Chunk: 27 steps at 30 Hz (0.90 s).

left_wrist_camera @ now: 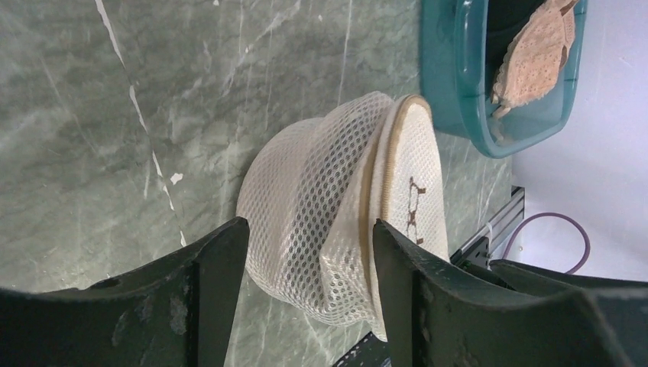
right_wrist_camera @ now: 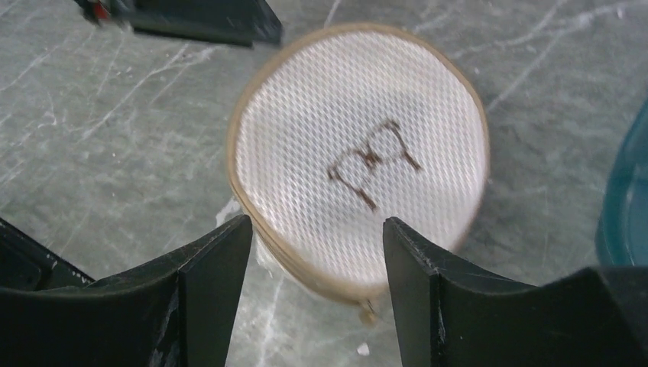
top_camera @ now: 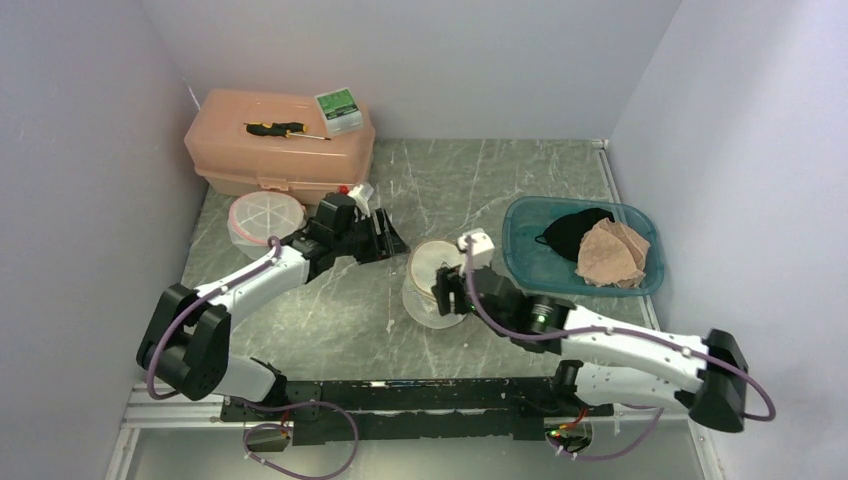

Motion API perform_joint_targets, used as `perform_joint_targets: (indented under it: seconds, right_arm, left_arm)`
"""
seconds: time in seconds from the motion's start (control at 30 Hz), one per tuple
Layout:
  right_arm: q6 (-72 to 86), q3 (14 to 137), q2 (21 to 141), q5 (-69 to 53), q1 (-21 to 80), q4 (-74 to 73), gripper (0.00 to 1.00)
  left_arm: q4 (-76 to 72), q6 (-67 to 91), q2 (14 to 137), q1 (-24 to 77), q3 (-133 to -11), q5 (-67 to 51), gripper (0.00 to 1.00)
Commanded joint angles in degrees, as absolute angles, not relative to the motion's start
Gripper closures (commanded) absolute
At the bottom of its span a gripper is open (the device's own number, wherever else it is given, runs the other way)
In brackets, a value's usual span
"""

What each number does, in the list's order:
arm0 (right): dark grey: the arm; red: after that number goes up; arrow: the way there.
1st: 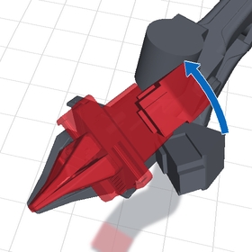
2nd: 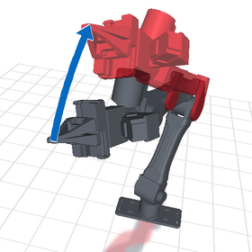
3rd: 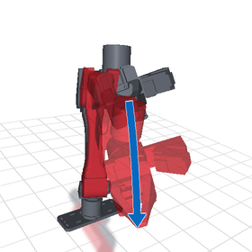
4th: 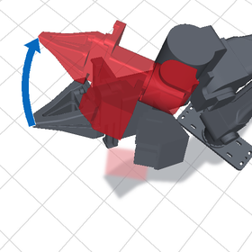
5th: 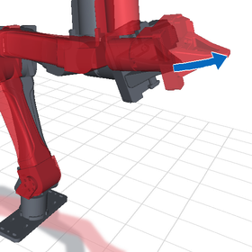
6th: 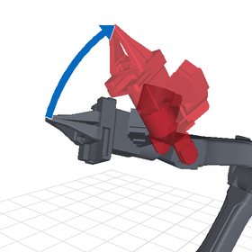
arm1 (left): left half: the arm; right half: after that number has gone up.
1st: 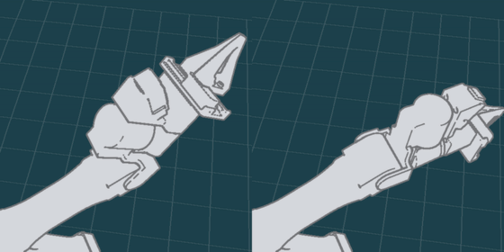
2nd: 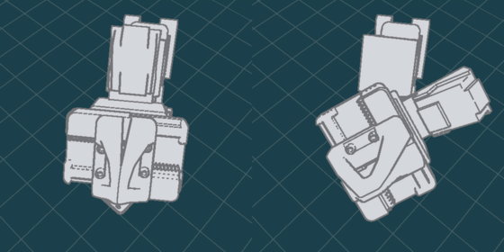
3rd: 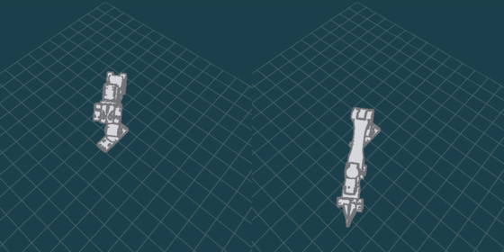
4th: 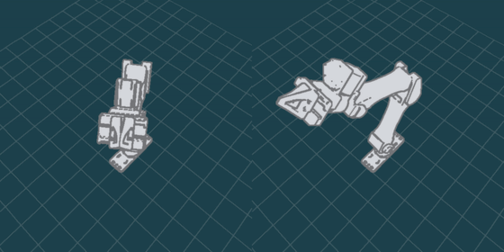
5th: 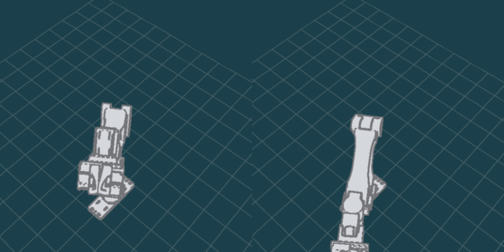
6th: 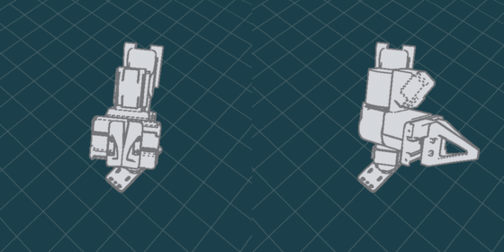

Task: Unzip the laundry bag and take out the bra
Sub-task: Unzip the laundry bag at the center of the board.

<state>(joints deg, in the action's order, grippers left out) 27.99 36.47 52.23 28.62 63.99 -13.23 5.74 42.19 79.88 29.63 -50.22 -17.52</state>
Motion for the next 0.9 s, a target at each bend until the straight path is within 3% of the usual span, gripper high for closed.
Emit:
perform_joint_targets:
  seconds: [0.0, 0.6, 0.73, 0.87]
  right_arm:
    - [21.2, 45.48, 61.78, 29.35, 63.95, -9.45, 0.34]
    - [15.03, 59.6, 82.85, 30.55, 67.37, -18.36, 0.39]
    - [17.07, 59.45, 84.94, 33.25, 67.47, -19.0, 0.48]
    - [18.23, 59.48, 85.43, 34.96, 67.43, -19.11, 0.64]
  left_arm:
    - [1.01, 45.88, 80.68, 29.49, -47.45, -21.17, 0.35]
    - [-0.61, 49.36, 74.31, 28.4, -39.71, -18.52, 0.33]
    - [2.41, 48.75, 72.32, 28.3, -40.01, -16.79, 0.31]
    - [2.83, 48.84, 71.42, 28.22, -39.29, -16.92, 0.31]
